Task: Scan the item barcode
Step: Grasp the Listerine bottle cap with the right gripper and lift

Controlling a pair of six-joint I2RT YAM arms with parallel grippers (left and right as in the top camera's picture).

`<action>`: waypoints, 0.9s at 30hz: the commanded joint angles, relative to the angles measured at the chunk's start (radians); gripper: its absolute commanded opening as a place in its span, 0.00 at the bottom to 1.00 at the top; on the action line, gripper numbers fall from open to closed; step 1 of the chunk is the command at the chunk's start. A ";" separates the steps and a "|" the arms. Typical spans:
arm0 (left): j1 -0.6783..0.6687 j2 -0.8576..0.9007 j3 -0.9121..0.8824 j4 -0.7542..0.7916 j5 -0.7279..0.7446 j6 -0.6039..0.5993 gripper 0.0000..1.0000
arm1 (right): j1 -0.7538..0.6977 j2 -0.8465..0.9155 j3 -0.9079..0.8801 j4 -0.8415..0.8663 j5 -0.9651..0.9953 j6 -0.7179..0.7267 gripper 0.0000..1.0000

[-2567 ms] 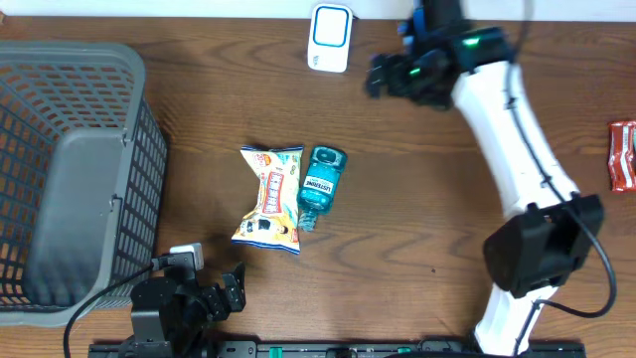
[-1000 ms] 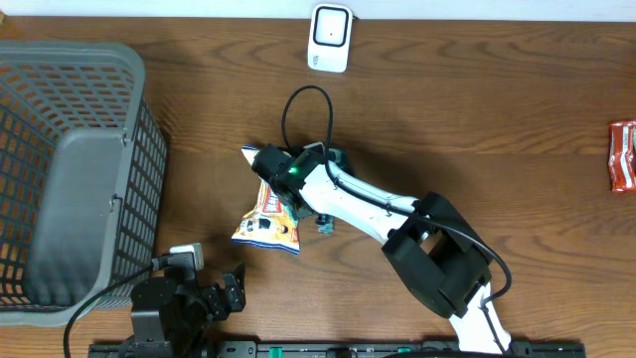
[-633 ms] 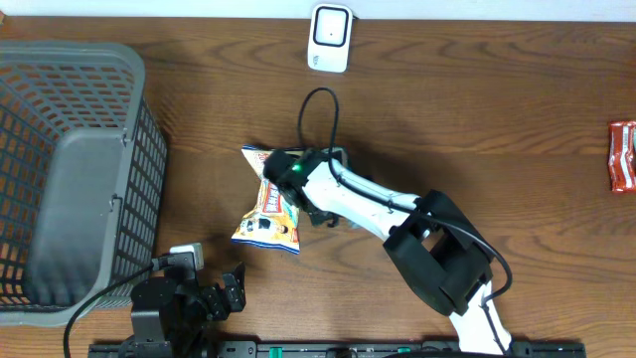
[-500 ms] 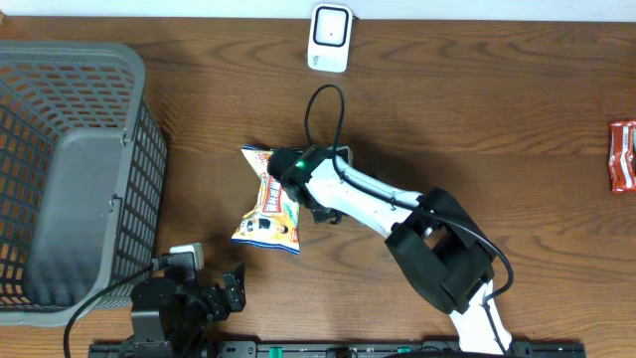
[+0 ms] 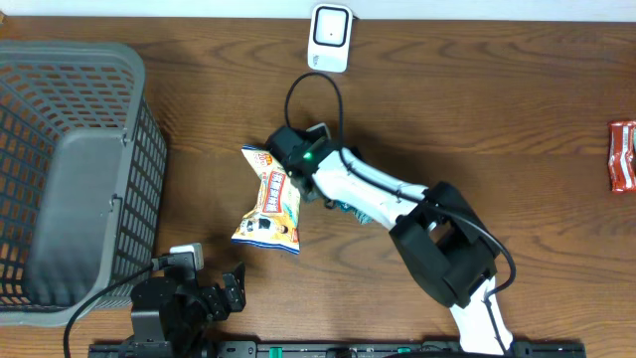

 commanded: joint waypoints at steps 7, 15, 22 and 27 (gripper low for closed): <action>-0.004 0.000 0.003 -0.011 0.008 0.006 0.98 | -0.078 0.154 -0.018 -0.061 -0.137 -0.113 0.71; -0.004 0.000 0.003 -0.011 0.008 0.006 0.98 | -0.092 0.154 -0.017 -0.094 -0.333 -0.083 0.55; -0.004 0.000 0.003 -0.011 0.008 0.006 0.98 | -0.129 0.142 -0.014 -0.118 -0.457 -0.148 0.51; -0.004 0.000 0.003 -0.011 0.008 0.006 0.98 | -0.195 0.107 -0.011 -0.143 -0.488 -0.200 0.48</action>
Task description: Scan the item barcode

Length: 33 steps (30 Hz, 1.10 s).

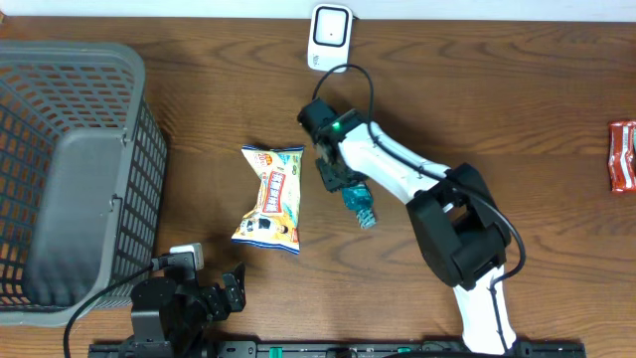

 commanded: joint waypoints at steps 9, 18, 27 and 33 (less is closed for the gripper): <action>-0.004 0.000 0.003 -0.011 0.008 0.006 0.98 | -0.155 0.022 -0.065 -0.048 -0.231 -0.227 0.51; -0.004 0.000 0.003 -0.011 0.008 0.006 0.98 | -0.171 0.013 -0.065 -0.055 -0.312 -0.340 0.36; -0.004 0.000 0.003 -0.011 0.008 0.006 0.98 | -0.194 0.013 -0.062 -0.077 -0.312 -0.435 0.46; -0.004 0.000 0.003 -0.011 0.008 0.006 0.98 | -0.206 0.013 -0.019 -0.094 -0.303 -0.413 0.42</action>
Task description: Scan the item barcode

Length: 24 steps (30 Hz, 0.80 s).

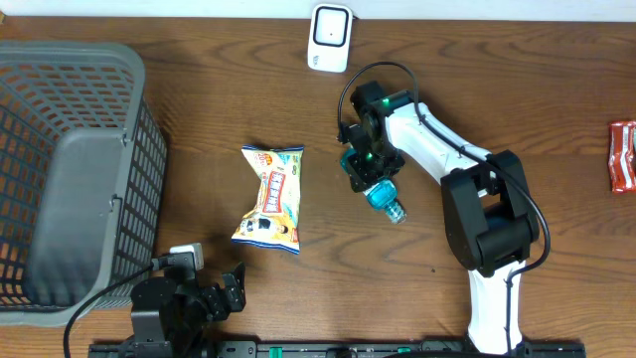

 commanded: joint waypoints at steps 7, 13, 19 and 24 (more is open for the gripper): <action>-0.004 0.000 0.003 -0.011 0.008 0.006 0.98 | -0.014 0.035 0.051 -0.022 0.197 0.179 0.25; -0.004 0.000 0.003 -0.011 0.008 0.006 0.98 | -0.013 0.035 0.055 -0.027 0.294 0.246 0.25; -0.004 0.000 0.003 -0.011 0.008 0.006 0.98 | -0.013 0.035 0.055 -0.025 0.356 0.254 0.30; -0.004 0.000 0.003 -0.011 0.008 0.006 0.97 | -0.007 0.035 0.055 -0.023 0.351 0.254 0.45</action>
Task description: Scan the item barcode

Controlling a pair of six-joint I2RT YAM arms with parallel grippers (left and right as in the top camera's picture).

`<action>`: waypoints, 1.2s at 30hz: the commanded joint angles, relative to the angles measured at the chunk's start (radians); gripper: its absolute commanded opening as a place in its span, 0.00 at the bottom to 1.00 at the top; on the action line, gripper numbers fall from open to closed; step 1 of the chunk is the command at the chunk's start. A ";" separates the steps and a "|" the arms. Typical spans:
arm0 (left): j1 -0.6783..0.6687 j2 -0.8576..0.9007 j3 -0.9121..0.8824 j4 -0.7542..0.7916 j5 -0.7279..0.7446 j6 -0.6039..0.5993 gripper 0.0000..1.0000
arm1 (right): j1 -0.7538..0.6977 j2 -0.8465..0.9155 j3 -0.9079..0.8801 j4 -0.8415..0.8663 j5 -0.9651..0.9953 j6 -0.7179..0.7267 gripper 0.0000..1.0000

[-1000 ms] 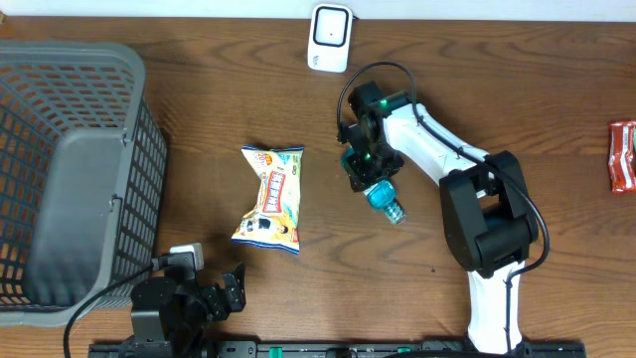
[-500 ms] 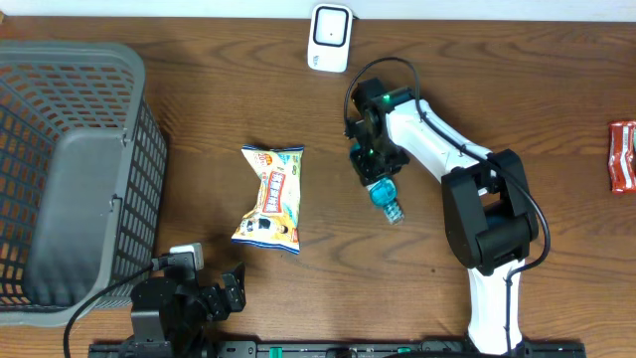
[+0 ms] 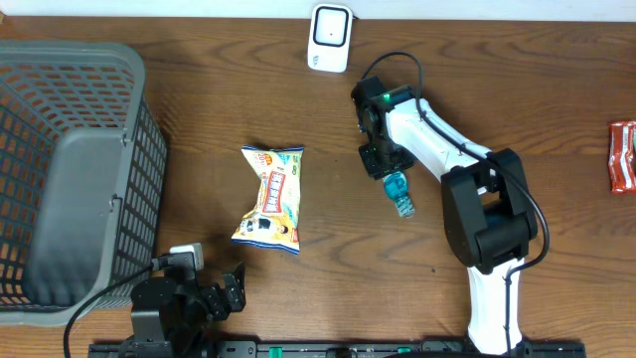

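Note:
My right gripper (image 3: 388, 171) is shut on a small teal-blue bottle (image 3: 398, 191), which sticks out toward the lower right over the middle of the table. The white barcode scanner (image 3: 330, 38) stands at the table's far edge, up and to the left of the gripper. A yellow snack bag (image 3: 270, 197) lies flat on the wood to the left of the bottle. My left gripper (image 3: 233, 284) rests at the near left edge, far from all of these; its jaws are too dark to read.
A large grey mesh basket (image 3: 70, 70) fills the left side of the table. A red packet (image 3: 623, 156) lies at the right edge. A cable runs from the left arm's base along the front of the basket.
The right gripper and the bottle have shifted slightly to the right. The bottle now points more steeply toward the near edge. The snack bag and left arm have not moved.
The right gripper was first against the snack bag's right edge, with the teal bottle showing under the arm. Then it held the bottle right of the bag, later farther right below the scanner, and now a little farther right still.

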 commanded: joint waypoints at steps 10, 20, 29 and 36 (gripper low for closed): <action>-0.004 0.000 0.003 -0.011 0.008 0.006 0.98 | 0.005 0.018 0.028 -0.007 0.032 0.016 0.49; -0.004 0.000 0.003 -0.011 0.008 0.006 0.98 | 0.005 0.018 0.111 -0.035 -0.073 0.016 0.53; -0.004 0.000 0.003 -0.011 0.008 0.006 0.98 | 0.005 0.019 0.110 -0.027 -0.074 0.017 0.40; -0.004 0.000 0.003 -0.011 0.008 0.006 0.98 | 0.005 0.019 0.109 -0.027 -0.073 0.060 0.36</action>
